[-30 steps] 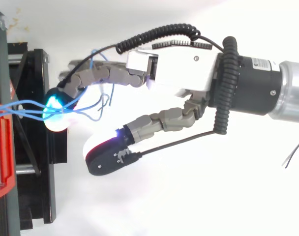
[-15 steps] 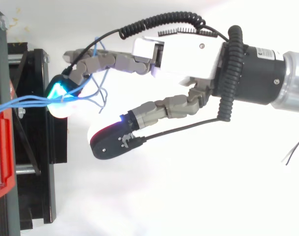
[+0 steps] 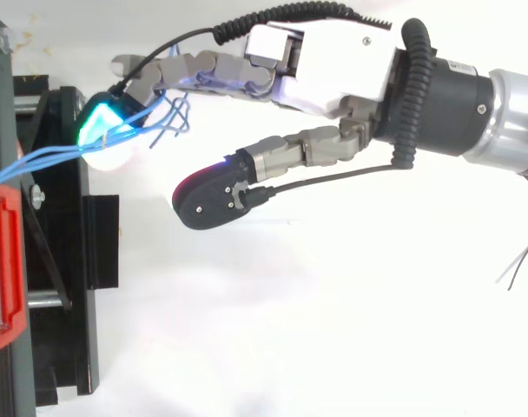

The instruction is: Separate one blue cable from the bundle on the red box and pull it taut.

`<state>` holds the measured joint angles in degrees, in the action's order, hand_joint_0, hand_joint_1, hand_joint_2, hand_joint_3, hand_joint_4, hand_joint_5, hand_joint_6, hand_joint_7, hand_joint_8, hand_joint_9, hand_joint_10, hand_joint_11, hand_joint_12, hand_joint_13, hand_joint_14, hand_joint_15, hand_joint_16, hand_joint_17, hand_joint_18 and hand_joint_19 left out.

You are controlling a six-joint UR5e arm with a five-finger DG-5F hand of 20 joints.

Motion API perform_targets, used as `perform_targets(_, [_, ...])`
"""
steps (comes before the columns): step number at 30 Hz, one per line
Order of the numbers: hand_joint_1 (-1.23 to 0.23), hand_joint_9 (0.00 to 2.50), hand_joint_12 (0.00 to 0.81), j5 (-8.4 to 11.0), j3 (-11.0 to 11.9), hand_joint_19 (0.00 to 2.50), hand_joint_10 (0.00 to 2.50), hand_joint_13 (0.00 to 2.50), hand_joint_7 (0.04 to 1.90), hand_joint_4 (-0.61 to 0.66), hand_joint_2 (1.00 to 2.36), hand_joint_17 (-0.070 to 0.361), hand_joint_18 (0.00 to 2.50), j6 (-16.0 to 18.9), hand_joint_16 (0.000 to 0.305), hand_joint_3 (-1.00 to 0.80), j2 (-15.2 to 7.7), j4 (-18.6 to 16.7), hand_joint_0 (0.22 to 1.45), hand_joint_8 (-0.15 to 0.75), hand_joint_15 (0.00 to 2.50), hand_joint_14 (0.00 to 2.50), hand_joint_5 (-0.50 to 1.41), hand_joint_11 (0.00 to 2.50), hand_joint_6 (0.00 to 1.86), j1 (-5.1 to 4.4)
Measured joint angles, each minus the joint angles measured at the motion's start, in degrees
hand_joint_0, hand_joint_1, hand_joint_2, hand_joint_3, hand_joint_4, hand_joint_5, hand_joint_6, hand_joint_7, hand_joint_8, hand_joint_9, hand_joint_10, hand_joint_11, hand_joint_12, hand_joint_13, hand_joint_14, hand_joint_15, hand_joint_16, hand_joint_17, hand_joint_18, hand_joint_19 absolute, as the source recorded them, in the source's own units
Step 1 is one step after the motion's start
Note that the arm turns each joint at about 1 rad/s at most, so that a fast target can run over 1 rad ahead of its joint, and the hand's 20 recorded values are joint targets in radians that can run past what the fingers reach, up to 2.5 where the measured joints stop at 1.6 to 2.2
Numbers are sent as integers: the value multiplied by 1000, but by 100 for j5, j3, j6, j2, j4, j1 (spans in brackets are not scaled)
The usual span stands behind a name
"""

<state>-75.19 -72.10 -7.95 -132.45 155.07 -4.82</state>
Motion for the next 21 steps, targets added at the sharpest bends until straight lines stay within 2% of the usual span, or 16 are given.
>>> perform_targets(3, [-651, 1, 317, -6, -3, 124, 0, 0, 696, 102, 1000, 140, 0, 178, 62, -500, -47, -51, 490, 187, 99, 5, -275, 0, 502, 14])
perform_targets(8, [-660, 171, 312, -19, -1, 104, 0, 129, 700, 122, 1000, 134, 63, 523, 59, -500, -189, -106, 511, 207, 91, 4, -242, 0, 502, 31])
perform_targets(13, [-661, 269, 305, -121, 40, 114, 0, 193, 752, 135, 1000, 130, 120, 751, 58, -500, -298, -217, 525, 212, 111, 5, -219, 10, 502, 34])
perform_targets(21, [-667, 385, 298, -493, 234, 147, 5, 260, 877, 180, 1000, 126, 186, 1044, 56, -500, -313, -71, 543, 215, 151, 7, -182, 119, 503, 109])
